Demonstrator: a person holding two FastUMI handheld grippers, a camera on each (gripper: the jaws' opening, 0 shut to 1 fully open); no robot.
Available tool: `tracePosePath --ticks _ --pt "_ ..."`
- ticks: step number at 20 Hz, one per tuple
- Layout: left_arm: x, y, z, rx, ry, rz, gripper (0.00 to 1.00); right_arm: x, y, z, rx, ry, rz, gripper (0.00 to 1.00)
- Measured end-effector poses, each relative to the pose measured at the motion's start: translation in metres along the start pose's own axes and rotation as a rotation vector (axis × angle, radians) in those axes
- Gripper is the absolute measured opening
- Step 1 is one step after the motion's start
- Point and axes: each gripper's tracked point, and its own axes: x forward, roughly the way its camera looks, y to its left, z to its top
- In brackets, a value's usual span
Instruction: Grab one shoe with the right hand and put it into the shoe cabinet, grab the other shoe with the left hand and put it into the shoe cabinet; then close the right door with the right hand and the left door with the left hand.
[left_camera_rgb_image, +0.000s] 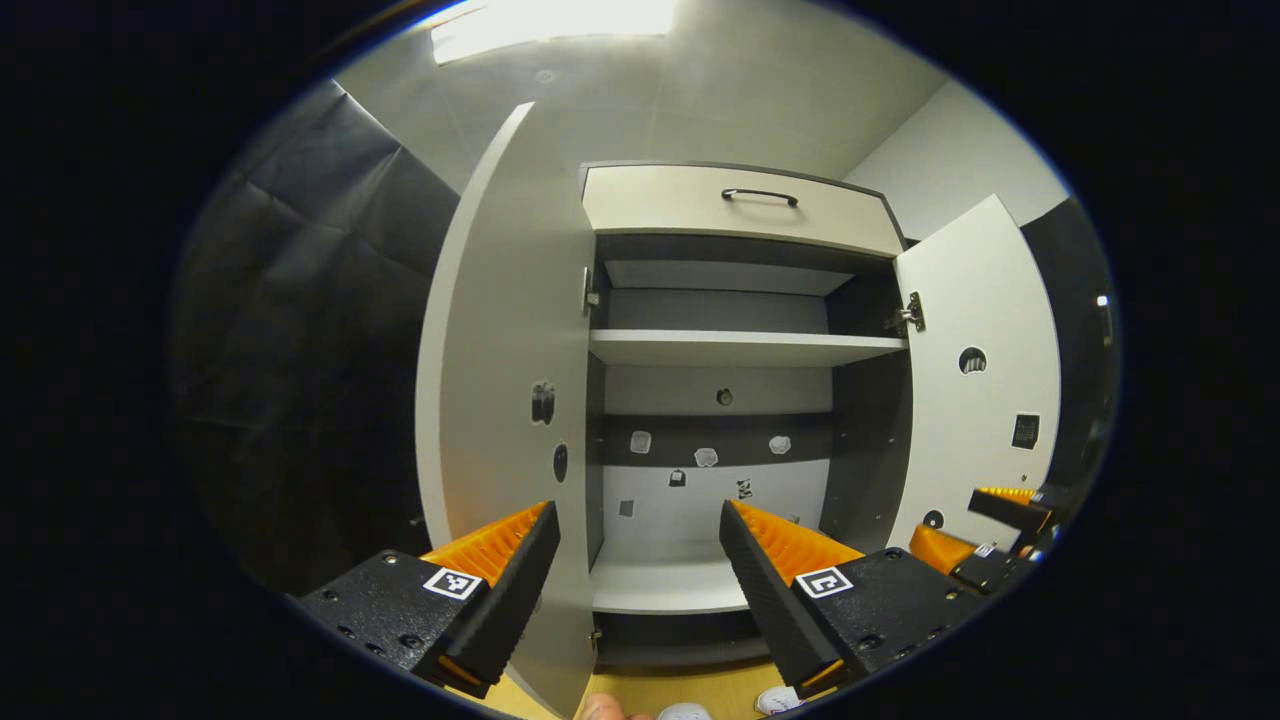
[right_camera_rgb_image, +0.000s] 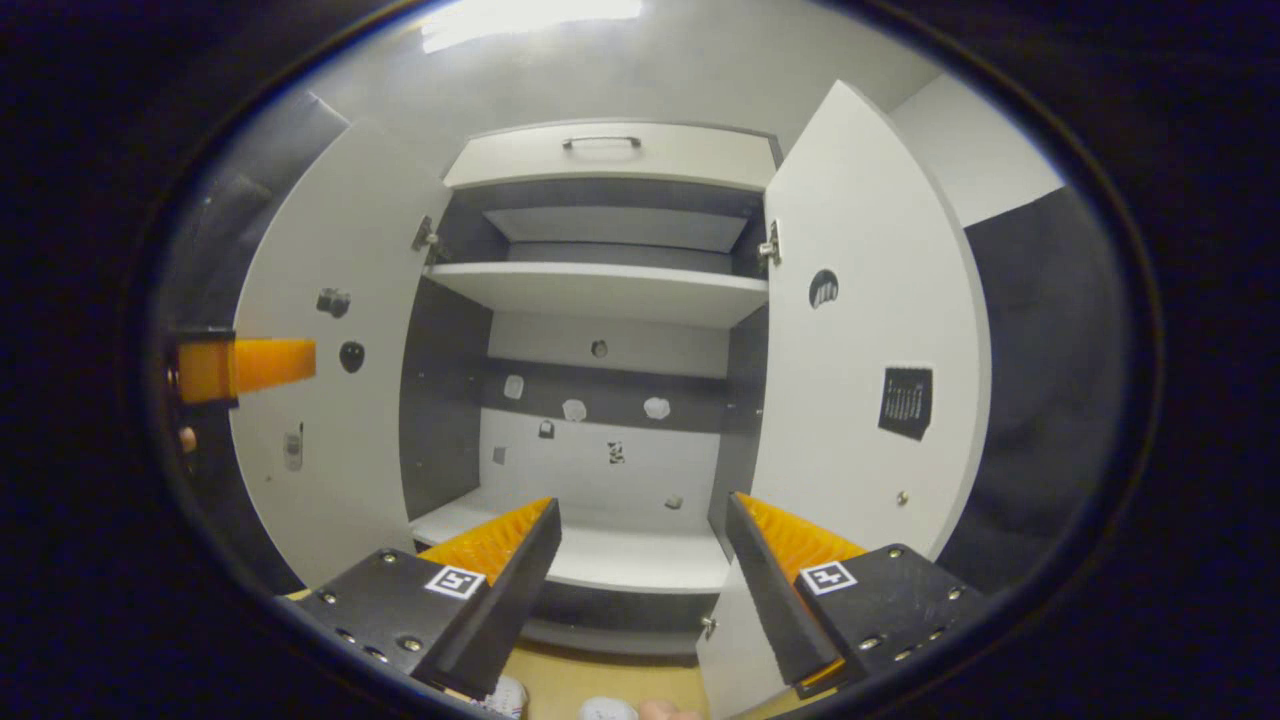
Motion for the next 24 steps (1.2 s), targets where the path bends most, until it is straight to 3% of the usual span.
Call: tracePosePath --ticks 7,14,19,24 --pt "-0.013 0.024 -0.003 0.002 0.011 0.053 0.98 -0.005 0.025 -0.165 -0.066 0.338 0.079 0.99" --pt "-0.019 0.031 -0.009 0.022 0.032 0.056 0.95 -0.036 0.047 -0.336 -0.036 0.679 0.148 1.0" --pt "-0.017 0.03 -0.009 0.044 0.035 0.055 0.96 -0.061 0.053 -0.414 -0.015 0.859 0.173 0.99" --pt "-0.015 0.029 -0.01 0.049 0.037 0.056 0.95 -0.08 0.062 -0.454 0.015 0.974 0.209 0.99"
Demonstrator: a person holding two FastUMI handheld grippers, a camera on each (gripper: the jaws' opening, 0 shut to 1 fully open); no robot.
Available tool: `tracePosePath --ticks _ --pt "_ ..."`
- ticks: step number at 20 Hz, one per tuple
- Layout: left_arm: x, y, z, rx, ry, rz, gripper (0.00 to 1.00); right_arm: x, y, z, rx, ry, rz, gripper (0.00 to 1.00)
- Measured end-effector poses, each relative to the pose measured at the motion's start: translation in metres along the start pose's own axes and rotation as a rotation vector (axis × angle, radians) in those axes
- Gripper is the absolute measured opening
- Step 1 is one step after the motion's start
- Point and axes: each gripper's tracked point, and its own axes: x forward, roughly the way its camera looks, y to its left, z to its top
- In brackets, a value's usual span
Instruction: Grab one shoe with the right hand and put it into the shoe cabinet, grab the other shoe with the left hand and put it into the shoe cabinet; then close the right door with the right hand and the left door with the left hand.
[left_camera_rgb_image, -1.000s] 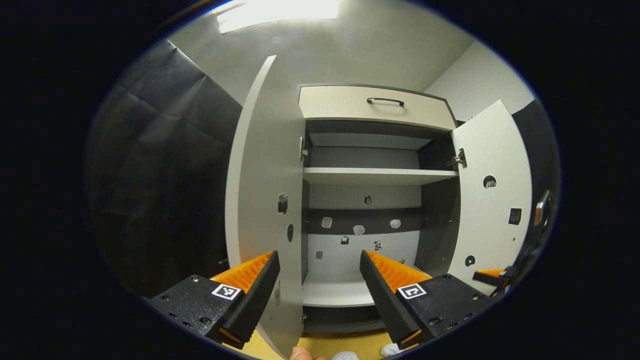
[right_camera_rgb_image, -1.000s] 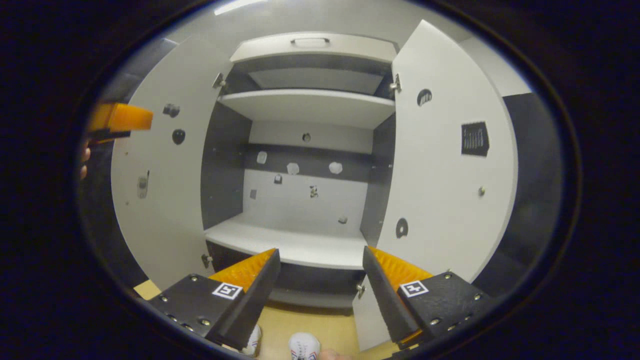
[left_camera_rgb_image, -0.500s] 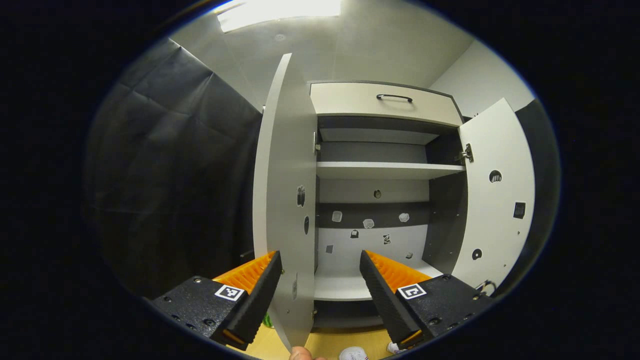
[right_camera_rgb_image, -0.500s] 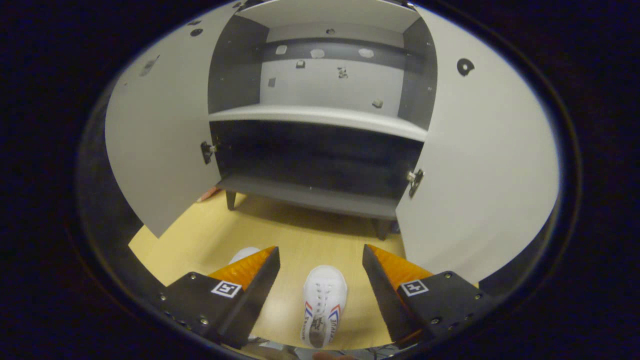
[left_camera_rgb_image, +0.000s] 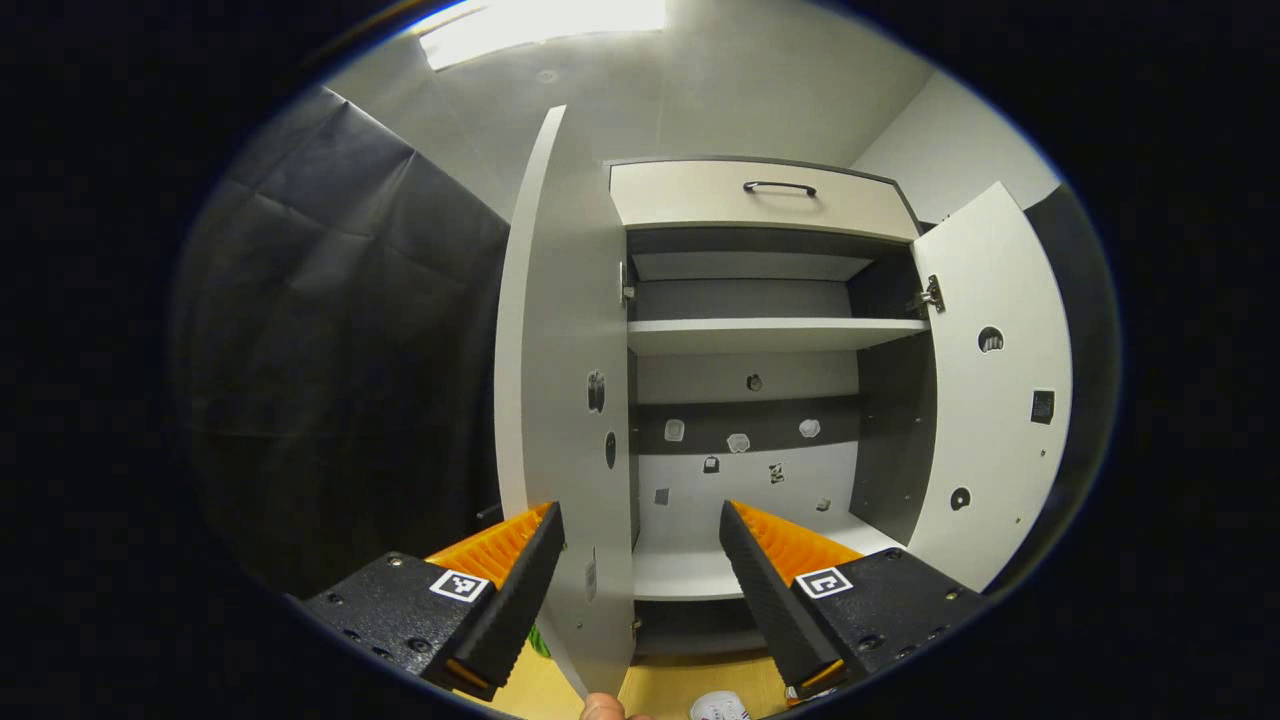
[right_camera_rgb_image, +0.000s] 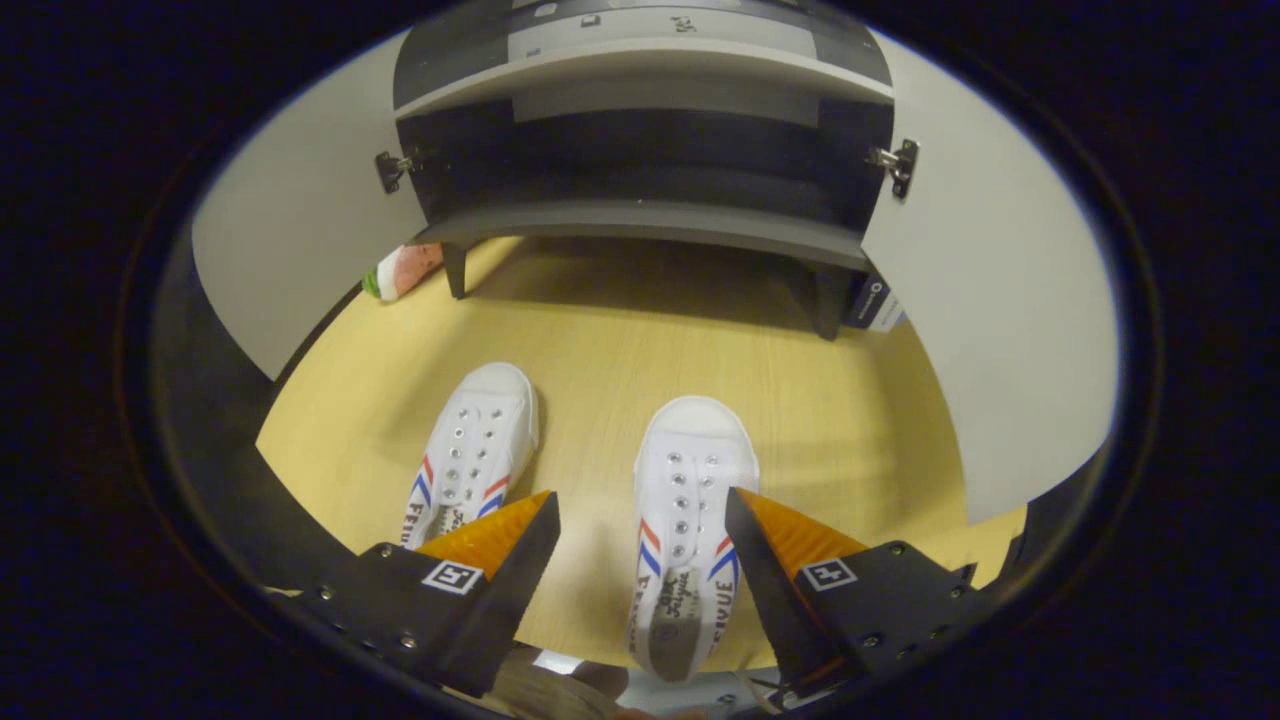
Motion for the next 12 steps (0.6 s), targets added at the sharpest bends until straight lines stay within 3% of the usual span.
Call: tracePosePath --ticks 10,12 --pt "-0.001 0.0 -0.002 -0.013 0.012 -0.012 0.96 0.03 0.016 -0.036 0.054 0.217 0.08 1.0" --pt "-0.001 0.0 -0.002 -0.013 0.014 -0.013 0.95 0.037 0.007 -0.039 0.028 0.252 0.036 0.99"
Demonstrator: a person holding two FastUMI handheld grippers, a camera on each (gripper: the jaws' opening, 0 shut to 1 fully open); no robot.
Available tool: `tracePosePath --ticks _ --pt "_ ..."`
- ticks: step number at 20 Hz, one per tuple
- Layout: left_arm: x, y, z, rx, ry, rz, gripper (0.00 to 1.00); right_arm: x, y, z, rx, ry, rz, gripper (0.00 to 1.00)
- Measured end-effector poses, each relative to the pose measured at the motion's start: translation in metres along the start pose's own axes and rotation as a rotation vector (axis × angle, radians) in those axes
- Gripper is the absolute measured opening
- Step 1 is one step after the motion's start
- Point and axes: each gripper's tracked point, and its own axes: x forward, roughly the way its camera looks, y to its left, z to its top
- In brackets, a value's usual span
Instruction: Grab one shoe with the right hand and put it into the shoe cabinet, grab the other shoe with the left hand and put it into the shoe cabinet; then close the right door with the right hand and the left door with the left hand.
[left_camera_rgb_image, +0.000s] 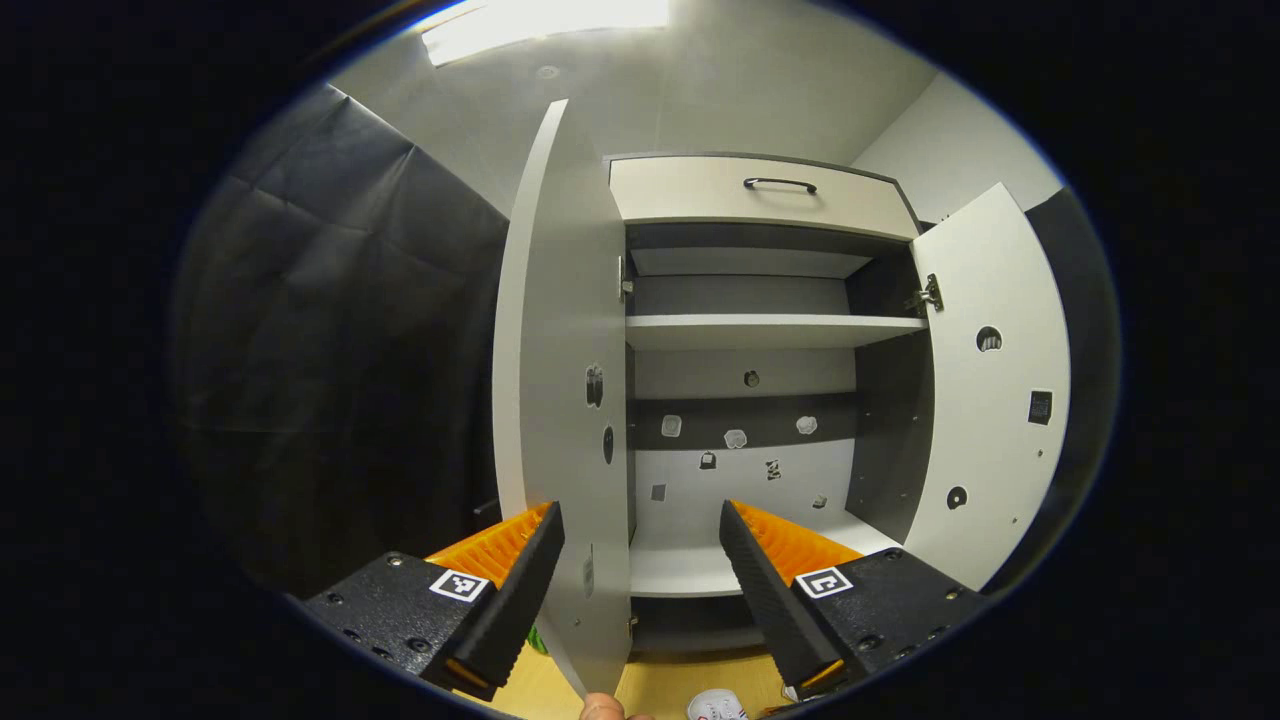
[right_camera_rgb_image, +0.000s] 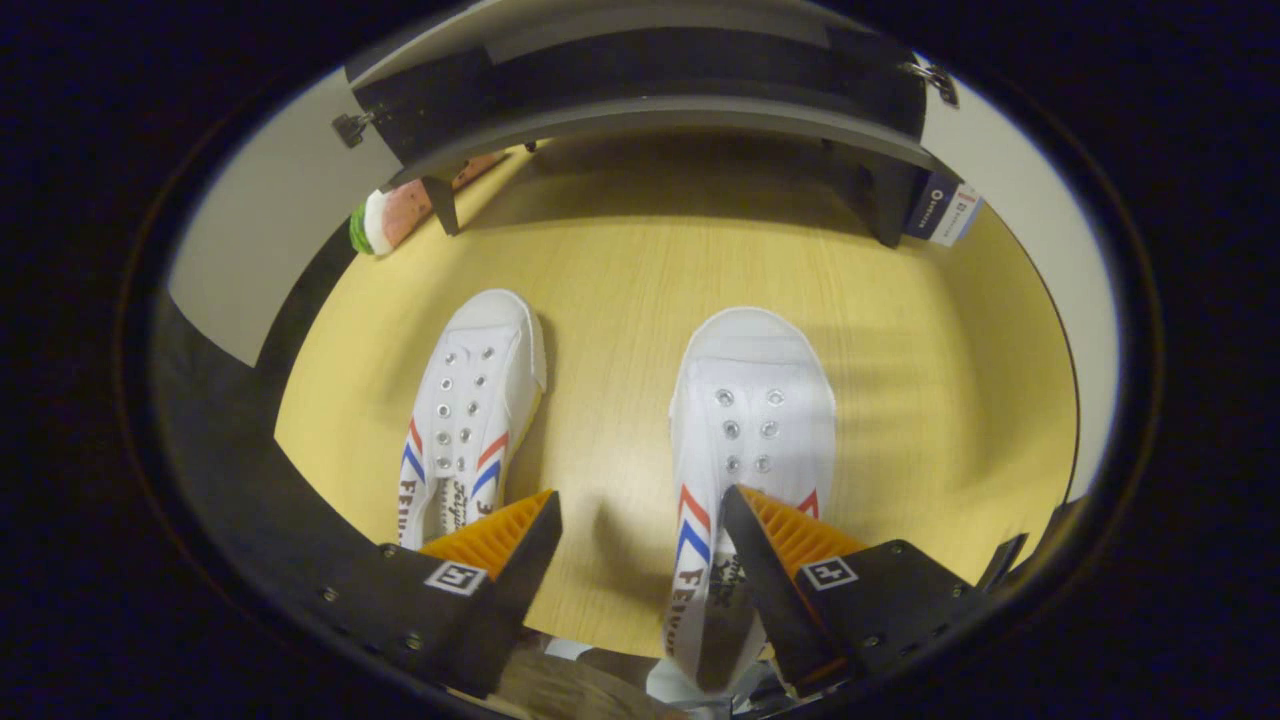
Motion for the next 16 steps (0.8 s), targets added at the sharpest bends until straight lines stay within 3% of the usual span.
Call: tracePosePath --ticks 1,3,4,5,6,9,10,13,14,16 --pt "0.0 0.0 0.0 -0.001 0.0 -0.001 0.95 0.0 -0.002 0.001 0.001 0.016 -0.011 0.87" --pt "0.0 0.0 0.0 -0.003 -0.001 0.0 0.95 -0.004 -0.006 0.002 0.008 0.038 -0.016 0.71" --pt "0.0 0.0 0.0 -0.002 -0.001 0.001 0.95 0.002 -0.016 0.002 0.008 0.039 -0.054 0.65" --pt "0.0 0.0 0.0 -0.001 -0.002 0.001 0.95 -0.001 -0.02 0.002 0.028 0.031 -0.06 0.51" --pt "0.0 0.0 0.0 0.0 -0.003 0.001 0.96 0.0 -0.019 0.002 0.046 0.028 -0.057 0.24" --pt "0.002 -0.001 0.0 -0.004 -0.005 -0.001 0.96 0.01 -0.02 -0.006 0.091 0.04 -0.032 0.27" --pt "0.003 -0.001 0.0 -0.005 -0.006 -0.002 0.96 -0.003 -0.018 0.004 0.114 0.041 -0.033 0.11" --pt "0.005 -0.003 -0.001 -0.012 -0.003 -0.007 0.95 -0.02 -0.021 0.013 0.133 0.007 -0.043 0.11" --pt "0.005 -0.003 -0.001 -0.013 -0.003 -0.007 0.96 -0.008 -0.021 0.008 0.138 -0.004 -0.042 0.01" --pt "0.007 -0.004 0.0 -0.014 -0.006 -0.012 0.96 -0.014 -0.023 0.01 0.14 -0.036 -0.065 0.01"
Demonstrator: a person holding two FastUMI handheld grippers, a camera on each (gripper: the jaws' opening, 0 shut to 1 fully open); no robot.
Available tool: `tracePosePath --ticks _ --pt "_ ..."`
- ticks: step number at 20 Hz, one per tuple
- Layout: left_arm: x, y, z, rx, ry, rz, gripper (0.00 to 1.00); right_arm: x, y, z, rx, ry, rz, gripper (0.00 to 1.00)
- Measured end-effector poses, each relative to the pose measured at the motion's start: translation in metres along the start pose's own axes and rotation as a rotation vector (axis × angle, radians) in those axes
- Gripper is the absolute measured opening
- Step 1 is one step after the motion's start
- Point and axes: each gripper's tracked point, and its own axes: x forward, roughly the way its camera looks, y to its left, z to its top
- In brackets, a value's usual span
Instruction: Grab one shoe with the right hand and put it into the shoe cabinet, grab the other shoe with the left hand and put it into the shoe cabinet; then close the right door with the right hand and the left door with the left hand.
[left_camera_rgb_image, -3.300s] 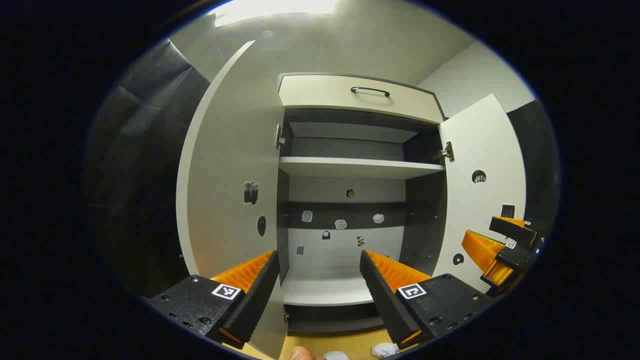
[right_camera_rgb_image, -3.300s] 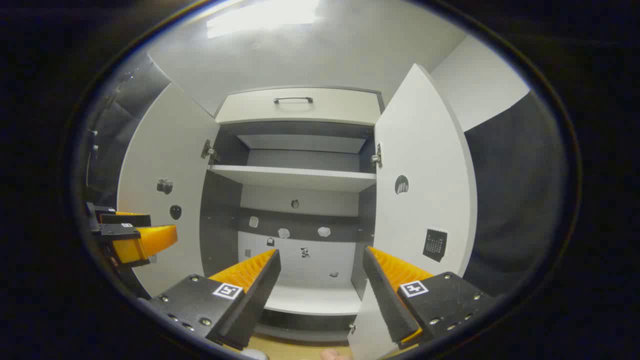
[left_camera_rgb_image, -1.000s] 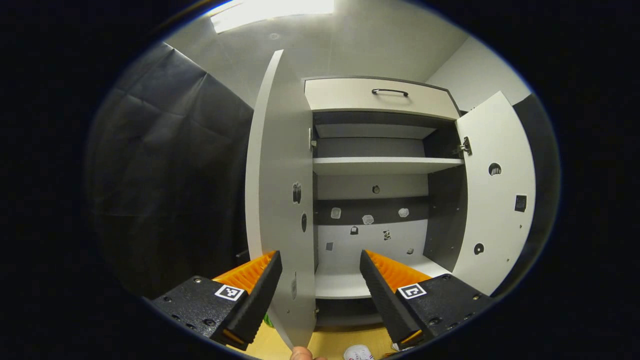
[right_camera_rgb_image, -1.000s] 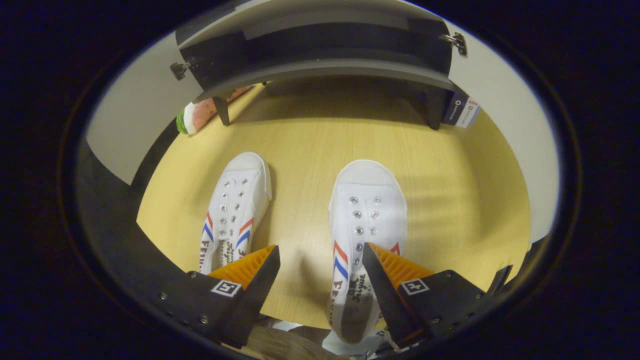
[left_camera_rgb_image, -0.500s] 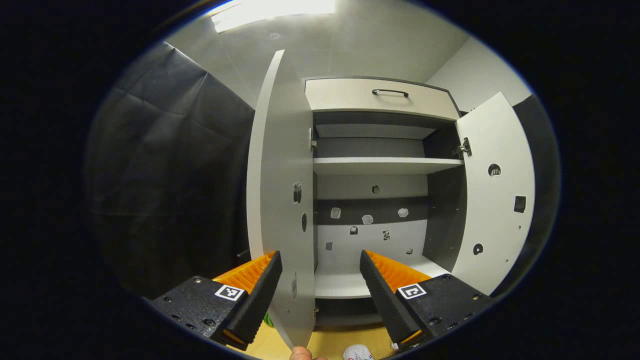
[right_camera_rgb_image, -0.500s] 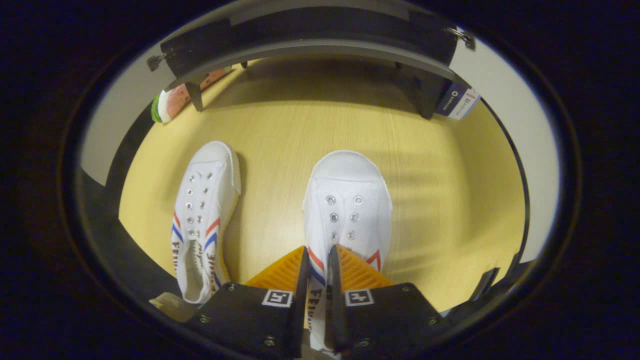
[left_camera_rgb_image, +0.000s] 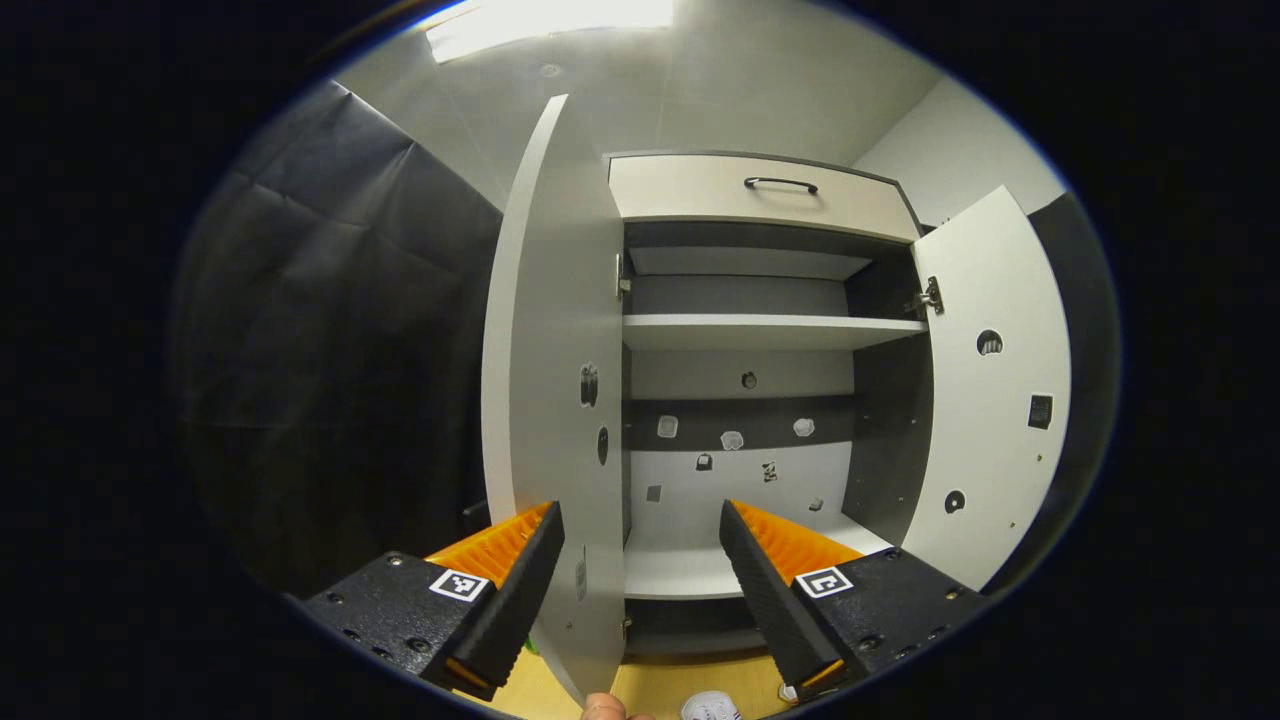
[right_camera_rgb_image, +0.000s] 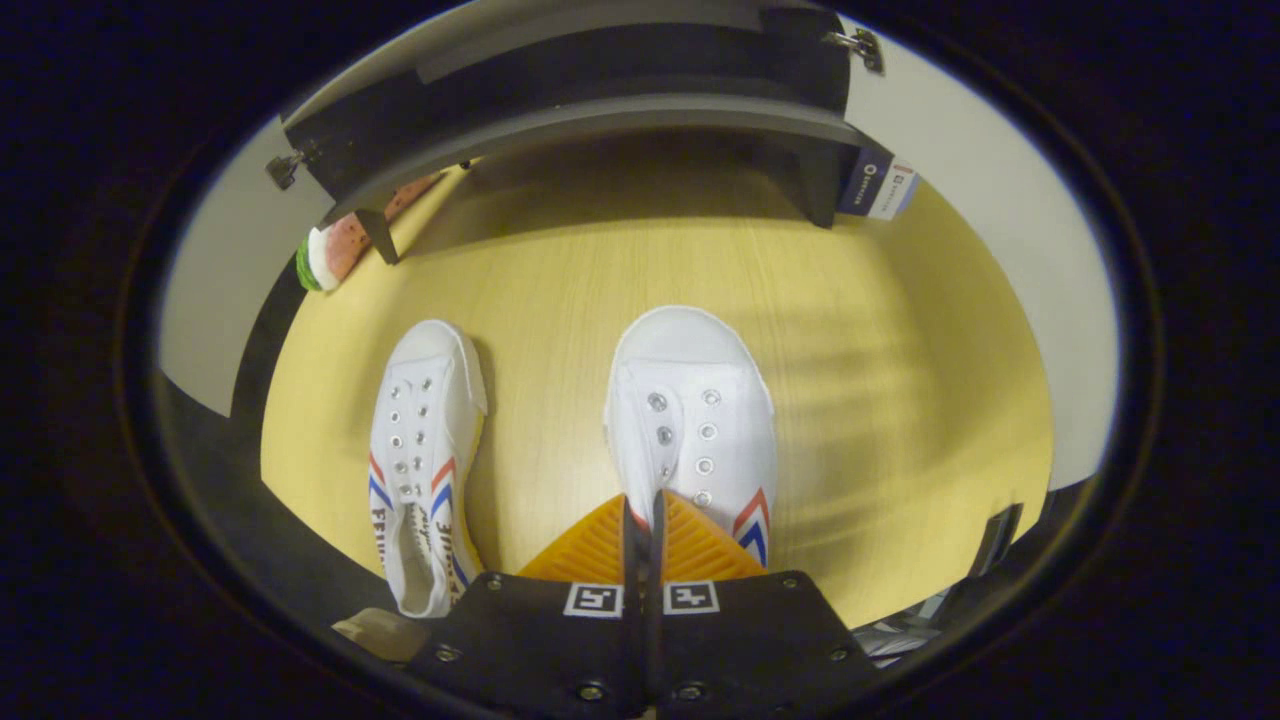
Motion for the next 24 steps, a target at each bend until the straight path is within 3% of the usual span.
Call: tracePosePath --ticks 4,8,14,17,21,24 --pt "0.001 -0.001 0.001 -0.009 -0.005 -0.011 0.96 -0.028 0.004 0.021 0.059 -0.066 0.04 0.01" --pt "0.001 -0.002 0.002 -0.009 -0.01 -0.024 0.96 -0.077 0.022 0.068 0.061 -0.202 0.084 0.0" --pt "0.002 -0.002 0.003 -0.009 -0.014 -0.032 0.96 -0.199 0.061 0.193 0.02 -0.511 0.185 0.0" --pt "0.002 -0.002 0.003 -0.013 -0.015 -0.034 0.96 -0.25 0.076 0.259 -0.011 -0.653 0.202 0.0" --pt "0.002 -0.002 0.004 -0.022 -0.019 -0.035 0.95 -0.288 0.078 0.328 -0.043 -0.784 0.176 0.0" --pt "0.002 -0.002 0.003 -0.018 -0.019 -0.028 0.96 -0.289 0.071 0.381 -0.04 -0.824 0.144 0.0"
